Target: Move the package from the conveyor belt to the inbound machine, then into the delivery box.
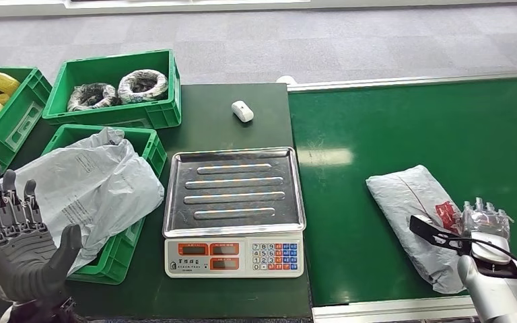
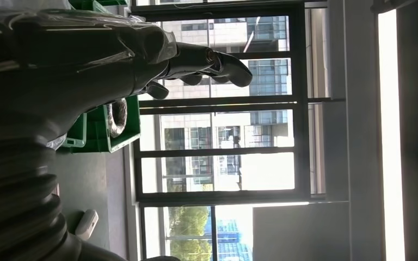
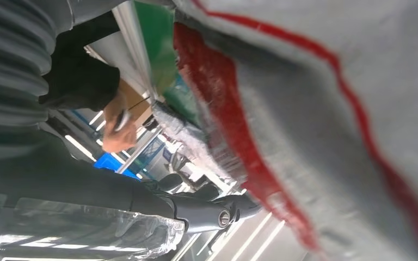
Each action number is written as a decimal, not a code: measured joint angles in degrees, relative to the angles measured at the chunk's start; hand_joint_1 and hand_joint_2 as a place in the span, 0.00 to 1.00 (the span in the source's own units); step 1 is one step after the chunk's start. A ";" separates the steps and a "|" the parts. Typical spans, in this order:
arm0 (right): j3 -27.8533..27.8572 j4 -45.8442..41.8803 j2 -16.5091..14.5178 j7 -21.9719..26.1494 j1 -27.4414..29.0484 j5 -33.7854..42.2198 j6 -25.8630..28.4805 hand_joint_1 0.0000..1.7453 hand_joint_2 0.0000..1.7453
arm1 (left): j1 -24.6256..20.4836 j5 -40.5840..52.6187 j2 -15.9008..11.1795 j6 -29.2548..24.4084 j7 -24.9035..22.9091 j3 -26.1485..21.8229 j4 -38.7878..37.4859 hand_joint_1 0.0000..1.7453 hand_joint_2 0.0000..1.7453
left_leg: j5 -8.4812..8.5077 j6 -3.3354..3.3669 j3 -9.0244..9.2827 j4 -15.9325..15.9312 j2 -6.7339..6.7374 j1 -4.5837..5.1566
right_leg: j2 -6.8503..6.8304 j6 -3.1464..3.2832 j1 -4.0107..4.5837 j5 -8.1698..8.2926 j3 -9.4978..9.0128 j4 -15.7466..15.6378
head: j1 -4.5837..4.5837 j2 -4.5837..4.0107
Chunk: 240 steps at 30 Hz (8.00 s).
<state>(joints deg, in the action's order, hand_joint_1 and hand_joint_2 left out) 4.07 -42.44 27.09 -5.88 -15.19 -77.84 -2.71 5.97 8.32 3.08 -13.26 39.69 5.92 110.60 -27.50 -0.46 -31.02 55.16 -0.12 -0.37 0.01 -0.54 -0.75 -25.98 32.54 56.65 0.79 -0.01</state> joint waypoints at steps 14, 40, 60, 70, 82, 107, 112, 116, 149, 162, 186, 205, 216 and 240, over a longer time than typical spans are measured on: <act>-1.34 -7.63 -1.62 17.44 5.29 17.22 -16.05 0.00 1.00 | -0.68 -0.32 -0.31 1.38 -0.48 -0.19 0.17 0.00 1.00 | -0.06 0.00 0.20 0.00 0.08 -0.04 | 0.03 0.00 0.05 -0.01 -0.15 -0.02 | 0.04 -0.01; -7.94 -38.03 1.79 15.68 18.64 20.09 -9.25 1.00 1.00 | 2.08 -0.96 -3.17 -1.88 0.29 -1.40 1.72 0.00 1.00 | -0.11 -0.03 0.11 0.00 0.08 -0.09 | 0.03 -0.01 0.08 -0.05 -0.12 -0.01 | 0.02 -0.02; -8.56 -51.45 -3.01 0.89 9.46 -10.40 0.30 1.00 1.00 | 2.10 -0.90 -2.11 -0.94 0.29 0.45 2.29 0.00 1.00 | -0.07 -0.03 -0.03 -0.01 0.08 -0.09 | 0.03 0.00 0.08 -0.03 -0.02 0.01 | 0.03 -0.01; -21.23 -41.77 -7.89 7.14 -9.27 -10.65 2.46 1.00 1.00 | -3.14 -2.59 -1.37 1.86 0.29 3.02 -2.42 0.00 1.00 | 0.10 -0.08 -0.03 -0.01 0.34 -0.10 | 0.25 0.12 0.10 0.14 0.02 0.11 | 0.04 -0.01; -39.83 -11.51 -23.18 16.29 -36.34 -1.02 4.10 1.00 1.00 | -7.41 -3.35 -0.51 3.97 0.22 4.61 -6.62 0.00 1.00 | 0.35 -0.26 -0.33 0.03 0.18 -0.20 | 0.18 0.22 0.23 0.28 0.45 0.27 | 0.04 -0.01; -50.88 -6.02 -34.36 24.99 -37.10 14.43 3.34 1.00 1.00 | -10.97 -2.28 0.56 6.07 -3.00 4.94 -6.69 0.00 1.00 | 0.34 -0.27 -0.40 0.03 0.19 -0.20 | 0.19 0.22 0.22 0.28 0.59 0.25 | 0.04 -0.02; -51.71 -6.59 -34.37 25.47 -36.86 15.36 3.14 1.00 1.00 | -11.11 -2.28 0.69 6.07 -3.02 4.94 -6.74 0.00 1.00 | 0.34 -0.27 -0.40 0.04 0.19 -0.20 | 0.20 0.22 0.22 0.28 0.59 0.25 | 0.04 -0.01; -52.07 -7.45 -34.37 27.20 -36.08 19.02 1.89 0.49 1.00 | -11.35 -2.26 0.87 6.07 -3.27 4.96 -6.92 0.00 1.00 | 0.34 -0.27 -0.39 0.04 0.20 -0.20 | 0.20 0.22 0.23 0.28 0.59 0.25 | 0.04 0.00; -41.65 -27.77 -24.58 9.58 -21.75 -0.55 13.53 0.00 0.00 | -10.70 0.94 2.02 3.27 -3.32 4.98 -8.41 0.00 1.00 | 0.33 -0.26 -0.40 0.07 0.13 -0.20 | 0.15 0.22 0.22 0.27 0.58 0.21 | 0.05 -0.01; -27.87 -51.47 -22.16 12.40 3.45 1.89 26.70 0.00 0.00 | -24.63 21.64 -0.88 4.57 -15.50 3.67 -19.08 0.00 1.00 | 0.37 -0.30 -0.42 0.06 -0.14 -0.20 | -0.09 0.26 0.23 0.27 0.50 0.20 | 0.04 -0.01; -25.12 -48.87 -24.84 18.08 8.81 11.78 27.89 0.00 0.00 | -58.59 49.56 0.98 3.65 -27.87 22.44 -73.98 0.00 1.00 | 0.46 -0.29 -0.44 0.09 0.15 -0.20 | 0.13 0.27 0.22 0.39 0.61 0.23 | 0.03 -0.02; -24.63 -48.69 -24.84 17.77 9.36 11.93 27.72 0.00 0.00 | -59.37 60.89 2.86 2.36 -31.64 34.18 -83.42 0.67 1.00 | 0.46 -0.29 -0.40 0.09 0.13 -0.19 | 0.12 0.27 0.21 0.39 0.54 0.23 | 0.04 -0.01; -23.61 -49.51 -25.48 17.26 10.14 10.34 26.55 0.00 0.00 | -59.82 61.39 3.23 2.26 -31.77 35.24 -84.50 0.94 1.00 | 0.46 -0.29 -0.38 0.09 0.14 -0.19 | 0.12 0.27 0.21 0.40 0.51 0.23 | 0.04 -0.01; -22.24 -51.56 -26.75 17.18 11.72 9.05 24.57 0.00 0.00 | -61.44 67.58 1.17 -4.85 -40.42 35.70 -83.80 1.00 1.00 | 0.47 -0.29 -0.43 0.09 0.14 -0.20 | 0.12 0.27 0.22 0.39 0.57 0.25 | 0.03 -0.02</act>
<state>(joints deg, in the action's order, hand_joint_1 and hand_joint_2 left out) -18.17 -94.00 0.35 11.30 -3.47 -68.79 21.86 -55.47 75.89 4.26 -18.12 -0.74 41.63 26.79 -27.04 -0.75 -31.45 55.25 0.02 -0.56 0.14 -0.27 -0.53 -25.59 33.11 56.90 0.82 -0.02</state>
